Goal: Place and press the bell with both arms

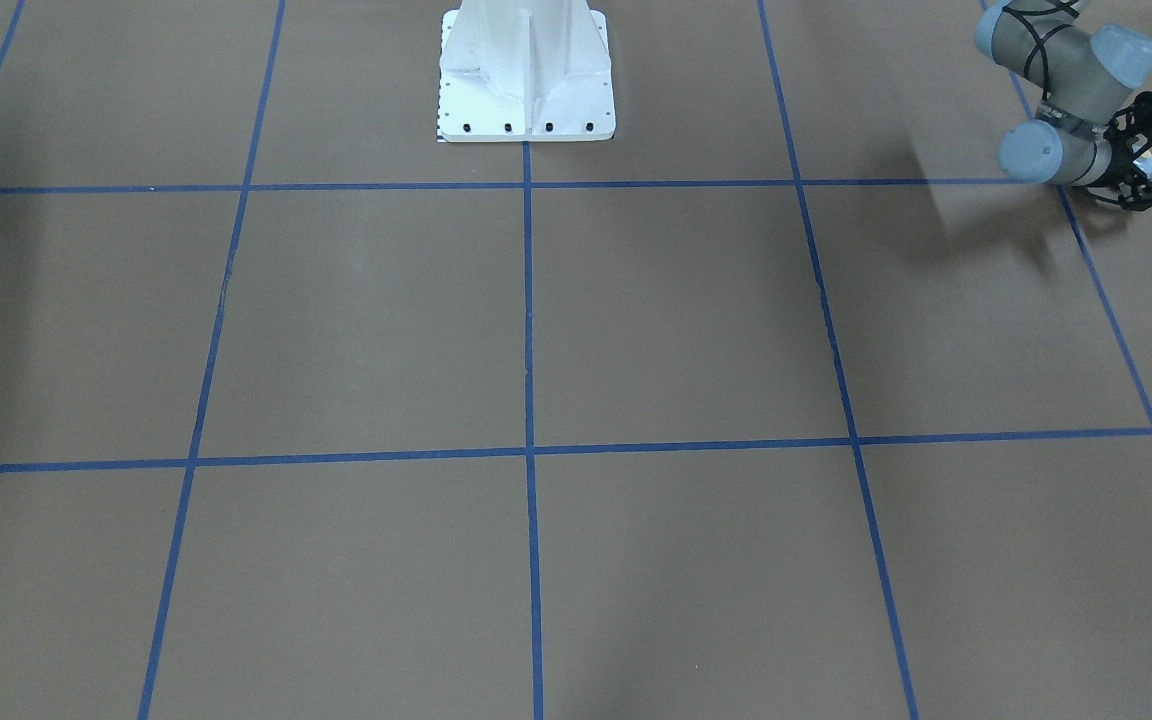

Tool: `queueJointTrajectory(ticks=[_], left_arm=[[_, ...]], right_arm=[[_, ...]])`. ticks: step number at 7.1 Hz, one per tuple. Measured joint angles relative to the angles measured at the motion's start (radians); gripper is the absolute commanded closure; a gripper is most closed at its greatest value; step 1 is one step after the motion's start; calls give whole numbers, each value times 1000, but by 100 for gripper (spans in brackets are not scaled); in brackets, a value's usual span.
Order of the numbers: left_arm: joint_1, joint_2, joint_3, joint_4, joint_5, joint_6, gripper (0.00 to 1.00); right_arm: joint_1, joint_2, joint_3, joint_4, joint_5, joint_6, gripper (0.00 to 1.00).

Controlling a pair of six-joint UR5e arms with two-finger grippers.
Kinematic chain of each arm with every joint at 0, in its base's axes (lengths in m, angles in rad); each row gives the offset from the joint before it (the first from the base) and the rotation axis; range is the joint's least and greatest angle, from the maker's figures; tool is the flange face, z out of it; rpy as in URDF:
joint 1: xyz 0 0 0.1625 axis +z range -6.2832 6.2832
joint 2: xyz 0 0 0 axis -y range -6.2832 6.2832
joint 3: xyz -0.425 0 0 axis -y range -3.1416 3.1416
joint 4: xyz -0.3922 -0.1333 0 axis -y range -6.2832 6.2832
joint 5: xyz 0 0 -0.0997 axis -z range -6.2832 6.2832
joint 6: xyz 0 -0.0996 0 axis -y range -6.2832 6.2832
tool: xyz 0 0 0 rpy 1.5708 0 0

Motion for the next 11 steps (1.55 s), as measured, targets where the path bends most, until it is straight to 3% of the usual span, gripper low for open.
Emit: queueJointTrajectory(ticks=[3, 5, 7, 9, 11], left_arm=[[4, 21, -22, 3, 13, 41, 100], [-19, 75, -107, 4, 24, 187, 100], [-184, 69, -181, 4, 133, 481, 100], [-398, -38, -228, 1, 241, 834, 100], [-482, -218, -237, -12, 300, 1076, 100]], right_arm=[[1, 16, 1, -8, 0, 0, 0], [1, 18, 4, -8, 4, 0, 0], [1, 16, 7, -3, 7, 0, 0], [1, 9, 5, 1, 10, 0, 0], [0, 10, 6, 2, 12, 0, 0]])
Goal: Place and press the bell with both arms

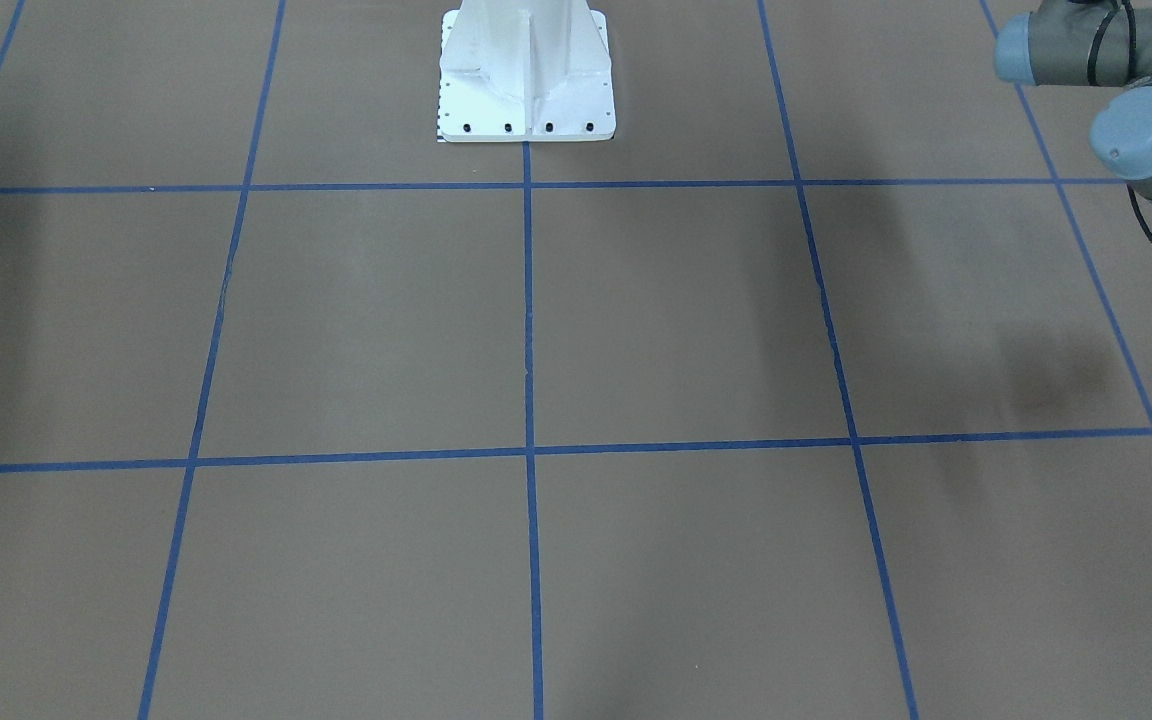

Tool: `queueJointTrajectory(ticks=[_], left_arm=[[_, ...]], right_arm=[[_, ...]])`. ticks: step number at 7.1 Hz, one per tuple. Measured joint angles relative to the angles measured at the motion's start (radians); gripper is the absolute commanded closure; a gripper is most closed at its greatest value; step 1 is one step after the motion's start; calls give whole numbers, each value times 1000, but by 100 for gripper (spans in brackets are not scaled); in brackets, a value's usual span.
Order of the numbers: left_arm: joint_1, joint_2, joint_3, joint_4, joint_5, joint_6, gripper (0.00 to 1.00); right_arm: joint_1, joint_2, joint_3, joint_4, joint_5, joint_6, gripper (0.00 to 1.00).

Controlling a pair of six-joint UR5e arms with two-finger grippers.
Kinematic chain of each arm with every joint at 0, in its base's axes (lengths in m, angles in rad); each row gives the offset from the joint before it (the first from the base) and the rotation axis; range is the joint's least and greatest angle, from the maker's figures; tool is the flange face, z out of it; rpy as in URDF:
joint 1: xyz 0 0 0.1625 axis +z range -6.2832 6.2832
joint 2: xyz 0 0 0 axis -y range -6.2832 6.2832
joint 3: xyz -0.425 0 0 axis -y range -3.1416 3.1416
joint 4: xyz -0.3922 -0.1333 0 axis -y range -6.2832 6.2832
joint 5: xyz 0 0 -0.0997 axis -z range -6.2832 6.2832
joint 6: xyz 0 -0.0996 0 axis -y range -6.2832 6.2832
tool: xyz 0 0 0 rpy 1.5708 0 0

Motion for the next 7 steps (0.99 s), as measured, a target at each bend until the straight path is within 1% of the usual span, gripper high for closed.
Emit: queueJointTrajectory(ticks=[1, 3, 5, 7], left_arm=[[-9, -85, -2, -34, 13, 104, 100], [-7, -237, 3, -182, 20, 289, 100], [35, -360, 43, -407, 16, 422, 100], [123, -459, 91, -616, 16, 493, 100]], right_arm=[[0, 6, 0, 0, 1, 0, 0], [0, 17, -1, 0, 3, 0, 0], [-1, 24, 0, -4, 9, 0, 0], [-5, 33, -3, -6, 22, 0, 0]])
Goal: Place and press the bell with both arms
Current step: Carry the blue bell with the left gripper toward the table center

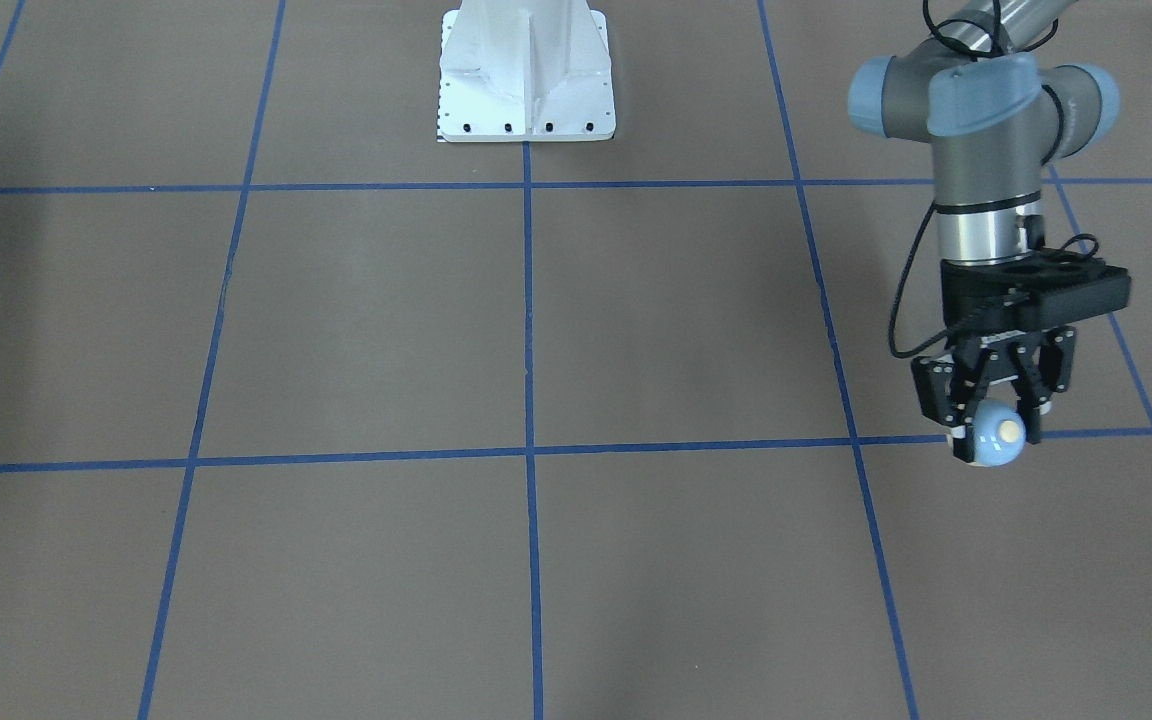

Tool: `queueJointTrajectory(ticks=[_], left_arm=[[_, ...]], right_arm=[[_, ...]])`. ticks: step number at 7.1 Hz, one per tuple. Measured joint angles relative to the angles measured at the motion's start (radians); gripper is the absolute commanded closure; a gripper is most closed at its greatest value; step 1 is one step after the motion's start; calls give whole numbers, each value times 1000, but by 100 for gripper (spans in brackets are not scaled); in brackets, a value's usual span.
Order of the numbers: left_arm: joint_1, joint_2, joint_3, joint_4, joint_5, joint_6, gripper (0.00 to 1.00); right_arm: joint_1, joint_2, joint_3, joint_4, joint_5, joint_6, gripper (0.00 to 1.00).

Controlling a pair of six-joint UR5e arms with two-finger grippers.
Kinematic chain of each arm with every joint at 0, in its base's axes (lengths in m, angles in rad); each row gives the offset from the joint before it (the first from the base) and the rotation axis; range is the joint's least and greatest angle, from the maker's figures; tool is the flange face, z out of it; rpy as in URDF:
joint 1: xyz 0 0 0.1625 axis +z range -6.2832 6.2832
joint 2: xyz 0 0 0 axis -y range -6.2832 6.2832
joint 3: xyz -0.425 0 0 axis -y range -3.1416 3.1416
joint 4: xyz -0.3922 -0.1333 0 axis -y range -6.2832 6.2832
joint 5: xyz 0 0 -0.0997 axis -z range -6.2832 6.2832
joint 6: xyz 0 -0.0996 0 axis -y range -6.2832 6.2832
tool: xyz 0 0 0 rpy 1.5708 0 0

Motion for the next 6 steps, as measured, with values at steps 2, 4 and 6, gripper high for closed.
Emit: queueJointTrajectory(ticks=[2, 4, 6], left_arm=[[88, -125, 110, -164, 6, 37, 100], [165, -249, 251, -263, 33, 64, 100], [237, -357, 428, -411, 99, 72, 100]], right_arm=[[-2, 9, -4, 0, 11, 0, 0], [-7, 11, -12, 4, 13, 0, 0], [-10, 13, -15, 5, 12, 0, 0]])
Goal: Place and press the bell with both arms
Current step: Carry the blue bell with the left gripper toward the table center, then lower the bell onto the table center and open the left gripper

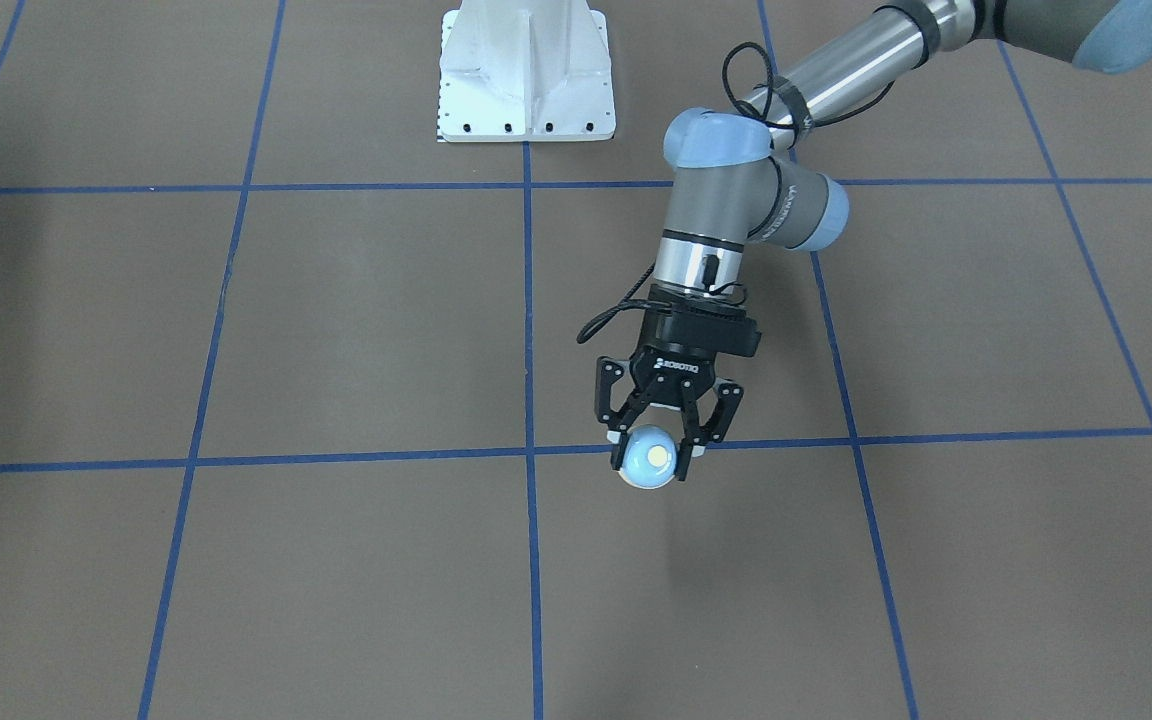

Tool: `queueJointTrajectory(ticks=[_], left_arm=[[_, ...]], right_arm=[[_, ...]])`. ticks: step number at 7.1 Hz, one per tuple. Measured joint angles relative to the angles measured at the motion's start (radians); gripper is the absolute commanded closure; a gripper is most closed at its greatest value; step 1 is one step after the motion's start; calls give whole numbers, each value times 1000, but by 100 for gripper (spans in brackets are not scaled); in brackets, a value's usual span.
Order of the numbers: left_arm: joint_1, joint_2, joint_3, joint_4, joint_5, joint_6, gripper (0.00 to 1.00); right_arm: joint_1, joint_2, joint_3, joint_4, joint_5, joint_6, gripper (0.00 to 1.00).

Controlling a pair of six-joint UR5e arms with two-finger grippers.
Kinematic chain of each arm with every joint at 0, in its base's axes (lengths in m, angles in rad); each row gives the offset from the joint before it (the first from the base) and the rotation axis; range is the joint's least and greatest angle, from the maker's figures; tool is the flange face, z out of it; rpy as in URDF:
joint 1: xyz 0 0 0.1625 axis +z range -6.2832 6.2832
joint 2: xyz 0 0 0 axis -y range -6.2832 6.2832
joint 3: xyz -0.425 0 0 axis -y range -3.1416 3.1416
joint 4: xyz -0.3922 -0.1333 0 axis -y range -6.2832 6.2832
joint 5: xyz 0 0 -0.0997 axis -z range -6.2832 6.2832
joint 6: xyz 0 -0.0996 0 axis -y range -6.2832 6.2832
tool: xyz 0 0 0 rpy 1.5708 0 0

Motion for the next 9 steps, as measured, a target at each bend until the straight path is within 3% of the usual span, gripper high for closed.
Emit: queueJointTrajectory(ticks=[2, 6, 7, 9], left_arm=[[48, -42, 103, -82, 16, 1, 100], [131, -87, 184, -97, 22, 1, 100], [139, -97, 197, -97, 23, 1, 94], [158, -112, 209, -97, 25, 1, 14]], right_arm=[[-7, 1, 0, 0, -1, 0, 0], [-11, 2, 0, 0, 0, 0, 0], [-11, 2, 0, 0, 0, 0, 0], [-11, 2, 0, 0, -1, 0, 0]])
